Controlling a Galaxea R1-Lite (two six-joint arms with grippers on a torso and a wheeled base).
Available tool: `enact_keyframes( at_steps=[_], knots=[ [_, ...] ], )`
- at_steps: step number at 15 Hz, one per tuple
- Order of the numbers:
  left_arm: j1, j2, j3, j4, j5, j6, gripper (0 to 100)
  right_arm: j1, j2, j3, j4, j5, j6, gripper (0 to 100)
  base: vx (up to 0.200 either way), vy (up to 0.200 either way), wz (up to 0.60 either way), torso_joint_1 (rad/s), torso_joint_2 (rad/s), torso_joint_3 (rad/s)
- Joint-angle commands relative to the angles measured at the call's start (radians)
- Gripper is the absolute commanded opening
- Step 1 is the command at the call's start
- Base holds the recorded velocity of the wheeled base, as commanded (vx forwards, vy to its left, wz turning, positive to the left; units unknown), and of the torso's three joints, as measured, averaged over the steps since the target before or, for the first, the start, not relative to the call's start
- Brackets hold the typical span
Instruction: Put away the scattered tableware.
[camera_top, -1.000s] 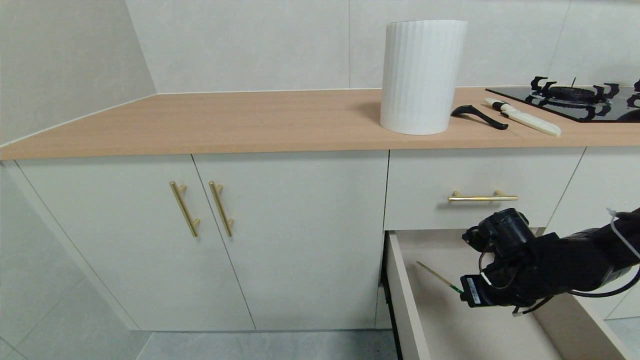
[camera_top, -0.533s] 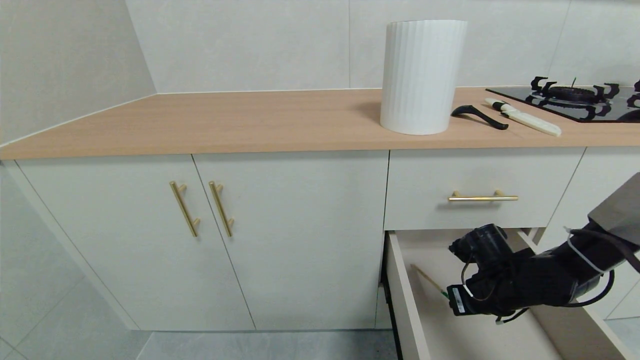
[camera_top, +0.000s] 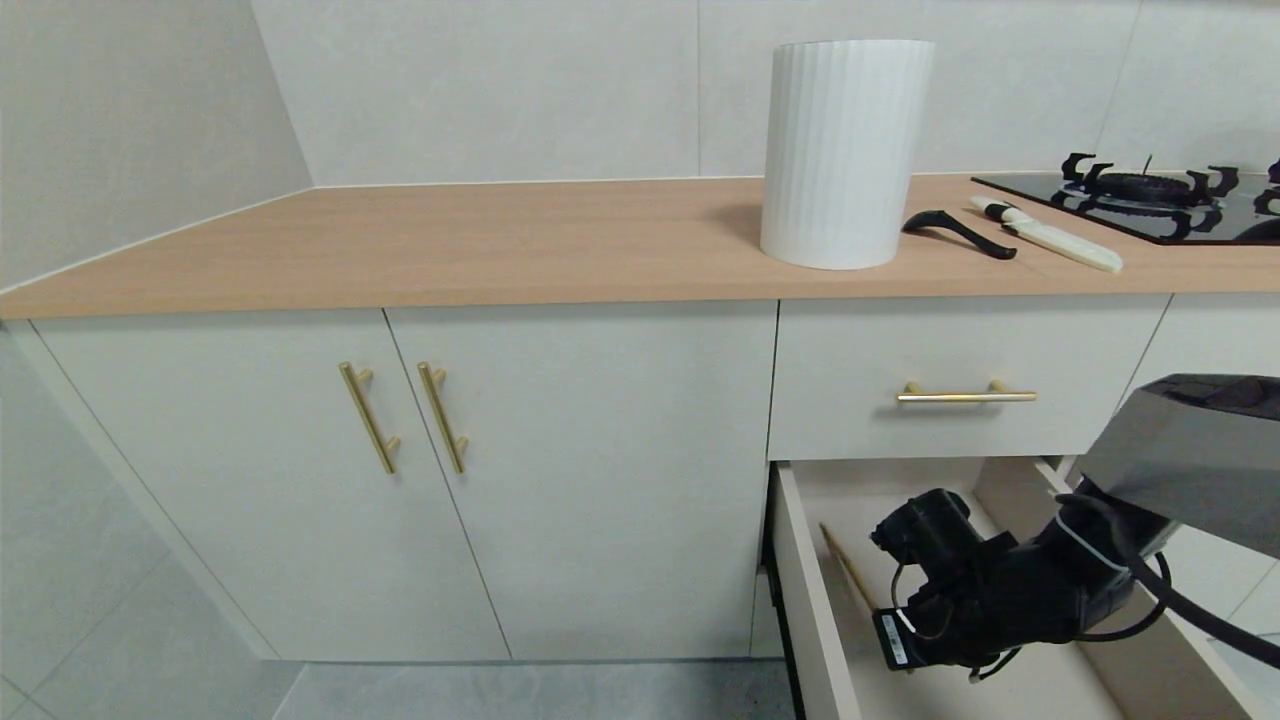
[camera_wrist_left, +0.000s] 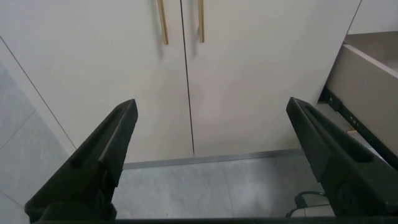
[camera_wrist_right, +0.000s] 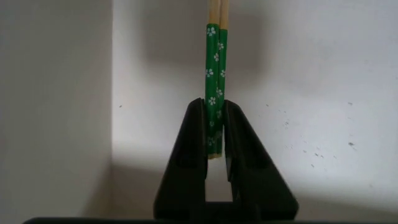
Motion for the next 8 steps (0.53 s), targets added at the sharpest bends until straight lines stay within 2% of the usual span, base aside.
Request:
enact_keyframes(
  at_steps=[1,8],
  knots=[
    [0.000,0.001,0.000,0.000,0.000,0.000,100,0.004,0.045,0.002,-0.014,-0.016,0.000,0,0.000,0.000,0.00,0.000,0.00,0.000],
    [0.000,0.001,0.000,0.000,0.000,0.002,100,0.002,0.045,0.004,-0.020,-0.017,0.000,0,0.000,0.000,0.00,0.000,0.00,0.000]
  ],
)
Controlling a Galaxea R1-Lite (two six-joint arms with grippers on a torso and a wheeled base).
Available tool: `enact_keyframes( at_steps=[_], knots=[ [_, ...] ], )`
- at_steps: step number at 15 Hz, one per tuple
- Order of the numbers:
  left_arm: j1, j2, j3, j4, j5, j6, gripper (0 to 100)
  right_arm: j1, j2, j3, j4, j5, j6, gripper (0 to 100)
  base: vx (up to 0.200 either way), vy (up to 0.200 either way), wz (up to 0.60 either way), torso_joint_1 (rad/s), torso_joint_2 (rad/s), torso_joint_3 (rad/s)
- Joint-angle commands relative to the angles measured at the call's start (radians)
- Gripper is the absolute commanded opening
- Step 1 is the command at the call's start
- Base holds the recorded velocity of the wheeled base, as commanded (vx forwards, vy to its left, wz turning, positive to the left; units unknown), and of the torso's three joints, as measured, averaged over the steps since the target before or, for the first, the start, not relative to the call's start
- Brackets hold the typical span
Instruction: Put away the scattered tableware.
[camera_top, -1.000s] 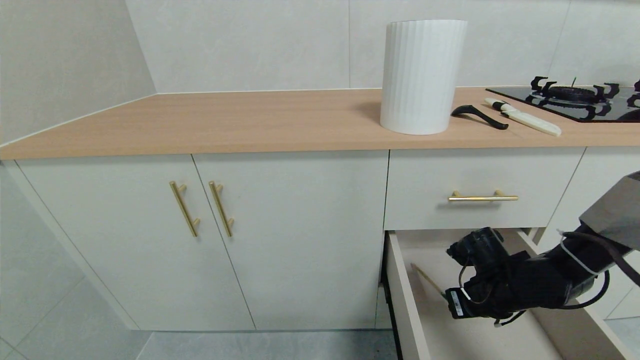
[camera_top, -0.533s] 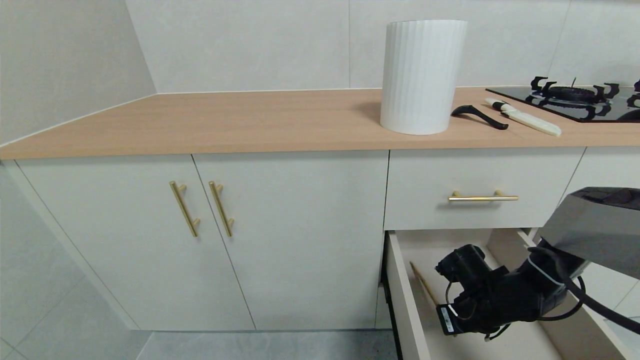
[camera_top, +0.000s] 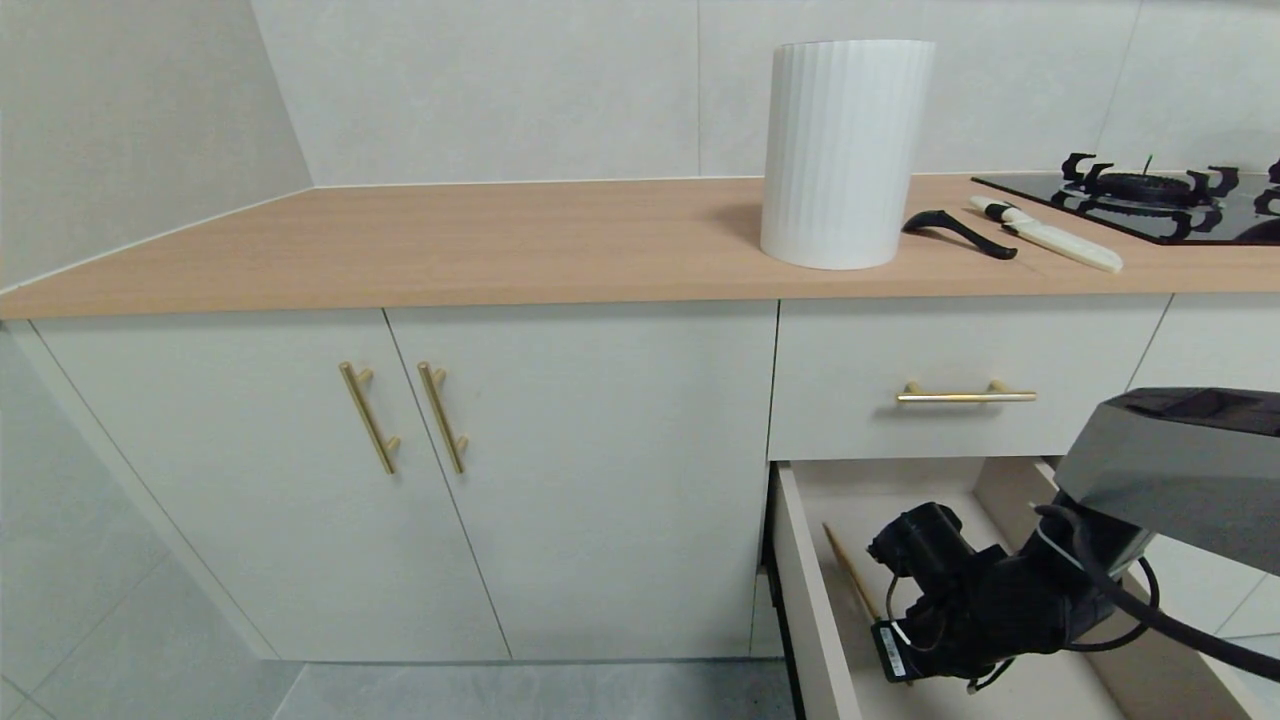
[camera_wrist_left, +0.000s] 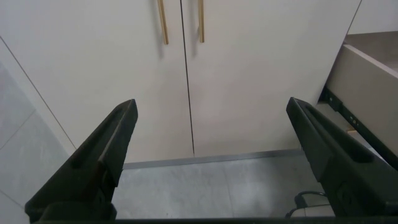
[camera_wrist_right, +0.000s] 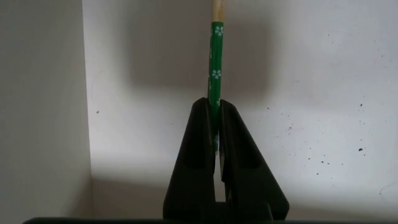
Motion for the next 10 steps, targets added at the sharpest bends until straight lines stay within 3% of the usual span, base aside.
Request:
enact_keyframes(
  at_steps=[1,7,10],
  knots=[
    [0.000,0.001,0.000,0.000,0.000,0.000,100,0.000,0.001,0.002,-0.006,0.000,0.000,100,0.000,0.000,0.00,0.000,0.00,0.000],
    [0.000,0.001,0.000,0.000,0.000,0.000,100,-0.001,-0.005,0.005,-0.011,-0.001,0.000,100,0.000,0.000,0.00,0.000,0.00,0.000],
    [0.000,0.001,0.000,0.000,0.000,0.000,100,0.002,-0.148,0.054,-0.002,-0.014,-0.009,100,0.000,0.000,0.00,0.000,0.00,0.000]
  ],
)
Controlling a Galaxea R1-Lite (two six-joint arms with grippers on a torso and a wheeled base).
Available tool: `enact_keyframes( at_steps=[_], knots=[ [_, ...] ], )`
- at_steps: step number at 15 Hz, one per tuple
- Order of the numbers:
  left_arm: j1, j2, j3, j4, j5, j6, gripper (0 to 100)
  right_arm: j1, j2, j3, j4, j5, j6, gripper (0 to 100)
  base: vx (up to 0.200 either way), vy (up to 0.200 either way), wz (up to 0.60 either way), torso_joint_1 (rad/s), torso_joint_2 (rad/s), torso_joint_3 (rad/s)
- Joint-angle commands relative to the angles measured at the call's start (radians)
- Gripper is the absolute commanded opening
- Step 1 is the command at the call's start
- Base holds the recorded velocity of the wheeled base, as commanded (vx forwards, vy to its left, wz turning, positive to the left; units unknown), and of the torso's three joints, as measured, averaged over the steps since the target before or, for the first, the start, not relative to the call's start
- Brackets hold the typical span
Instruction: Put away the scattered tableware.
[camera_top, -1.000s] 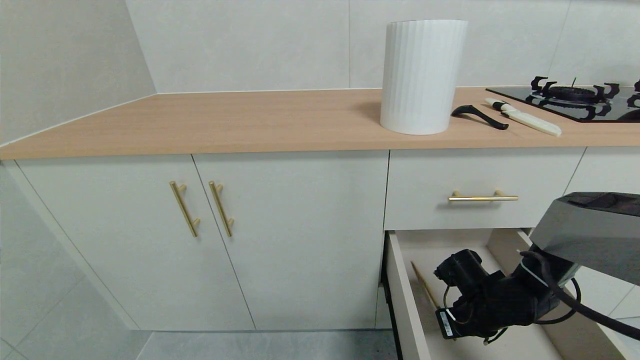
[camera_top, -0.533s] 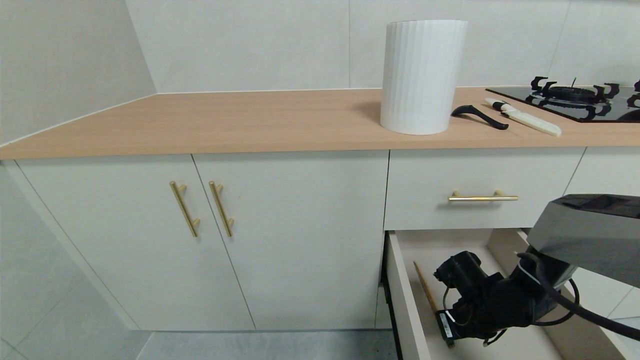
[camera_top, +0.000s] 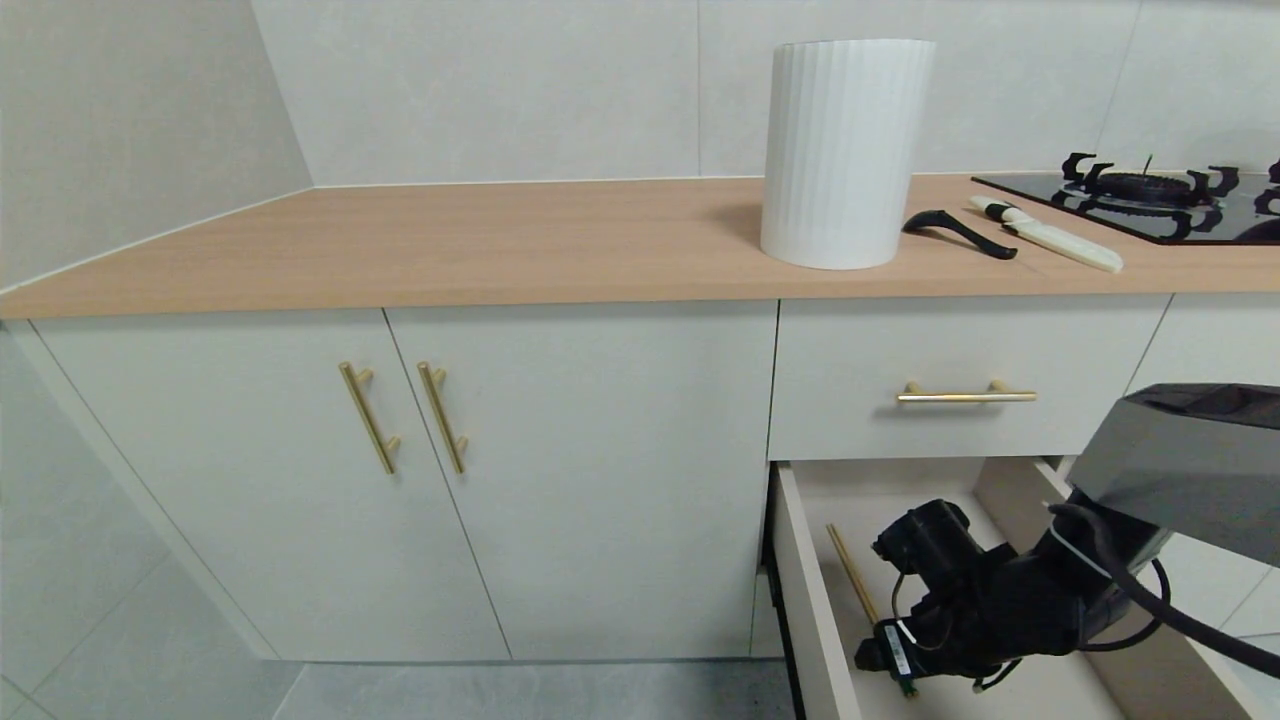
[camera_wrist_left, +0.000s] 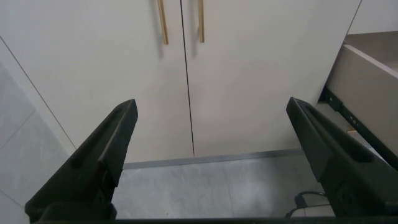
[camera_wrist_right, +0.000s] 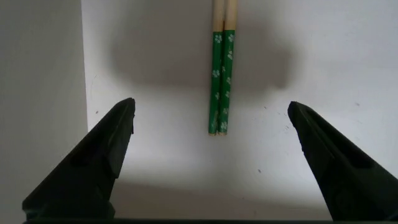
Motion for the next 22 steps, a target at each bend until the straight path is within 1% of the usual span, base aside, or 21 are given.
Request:
enact_keyframes(
  at_steps=[1,2,3,5,6,7,13,16,20,22],
  knots=[
    [0.000,0.001,0.000,0.000,0.000,0.000,100,0.002,-0.172,0.044,0.007,-0.008,-0.007,100,0.000,0.000,0.00,0.000,0.00,0.000],
    [0.000,0.001,0.000,0.000,0.000,0.000,100,-0.001,-0.293,0.072,0.007,-0.008,-0.012,100,0.000,0.000,0.00,0.000,0.00,0.000],
    [0.000,0.001,0.000,0.000,0.000,0.000,100,-0.001,-0.364,0.077,0.007,-0.015,-0.025,100,0.000,0.000,0.00,0.000,0.00,0.000],
    [0.000,0.001,0.000,0.000,0.000,0.000,100,-0.003,-0.465,0.083,0.007,-0.096,-0.048,100,0.000,0.000,0.00,0.000,0.00,0.000],
    [0.000,0.001,0.000,0.000,0.000,0.000,100,-0.003,-0.529,0.084,0.007,-0.167,-0.078,100,0.000,0.000,0.00,0.000,0.00,0.000],
    [0.000,0.001,0.000,0.000,0.000,0.000,100,-0.006,-0.577,0.086,0.007,-0.189,-0.094,100,0.000,0.000,0.00,0.000,0.00,0.000],
    [0.000,0.001,0.000,0.000,0.000,0.000,100,-0.012,-0.795,0.083,0.007,-0.204,-0.157,100,0.000,0.000,0.00,0.000,0.00,0.000],
    [0.000,0.001,0.000,0.000,0.000,0.000,100,-0.050,-0.828,0.078,0.007,-0.202,-0.177,100,0.000,0.000,0.00,0.000,0.00,0.000],
    [0.000,0.001,0.000,0.000,0.000,0.000,100,-0.081,-0.828,0.077,0.007,-0.202,-0.205,100,0.000,0.000,0.00,0.068,-0.25,-0.239],
    [0.000,0.001,0.000,0.000,0.000,0.000,100,-0.084,-0.828,0.075,0.006,-0.201,-0.205,100,0.000,0.000,0.00,0.178,-0.53,-0.298]
  ],
)
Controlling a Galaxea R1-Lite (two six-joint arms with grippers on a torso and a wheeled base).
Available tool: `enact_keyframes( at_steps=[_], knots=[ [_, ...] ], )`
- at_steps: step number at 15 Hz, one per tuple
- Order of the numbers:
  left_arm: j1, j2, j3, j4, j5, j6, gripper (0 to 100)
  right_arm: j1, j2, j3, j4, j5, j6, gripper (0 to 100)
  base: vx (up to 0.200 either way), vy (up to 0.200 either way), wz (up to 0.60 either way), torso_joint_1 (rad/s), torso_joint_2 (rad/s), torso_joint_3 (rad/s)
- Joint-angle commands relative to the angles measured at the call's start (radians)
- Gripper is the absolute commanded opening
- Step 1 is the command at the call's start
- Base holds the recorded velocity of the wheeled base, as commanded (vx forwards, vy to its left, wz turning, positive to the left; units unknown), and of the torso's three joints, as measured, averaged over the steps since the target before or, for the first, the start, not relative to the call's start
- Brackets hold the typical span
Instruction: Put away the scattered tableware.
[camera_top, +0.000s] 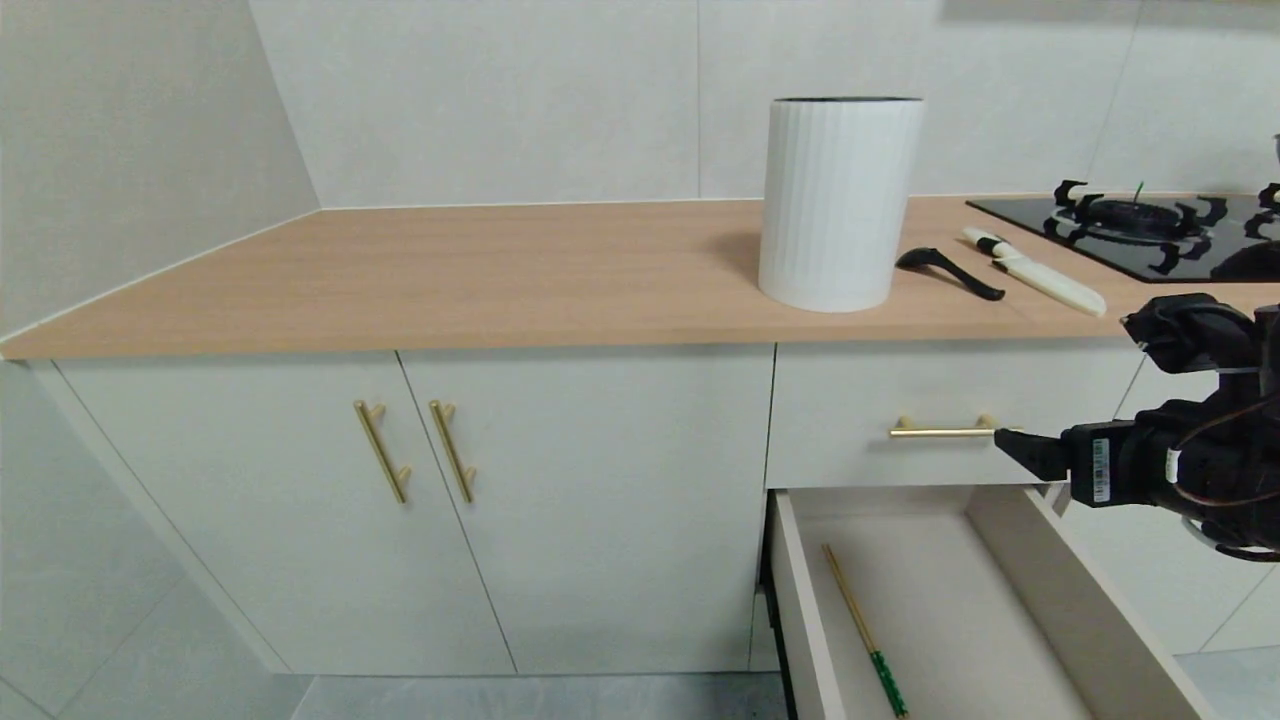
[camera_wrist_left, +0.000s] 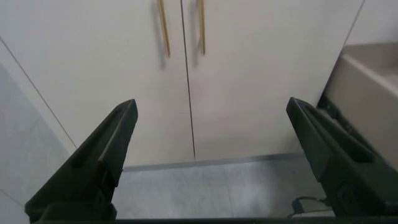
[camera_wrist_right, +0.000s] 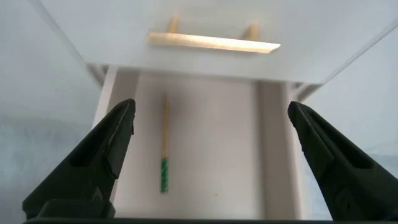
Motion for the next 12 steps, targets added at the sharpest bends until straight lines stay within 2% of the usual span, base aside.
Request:
enact_keyframes(
  at_steps=[1,12],
  knots=[
    [0.000,0.001,0.000,0.000,0.000,0.000,100,-0.008,-0.001,-0.002,0.000,0.003,0.000,100,0.000,0.000,0.00,0.144,-0.52,-0.286],
    [0.000,0.001,0.000,0.000,0.000,0.000,100,-0.017,0.019,0.000,-0.002,0.013,-0.003,100,0.000,0.000,0.00,0.188,-0.48,-0.281]
  ],
)
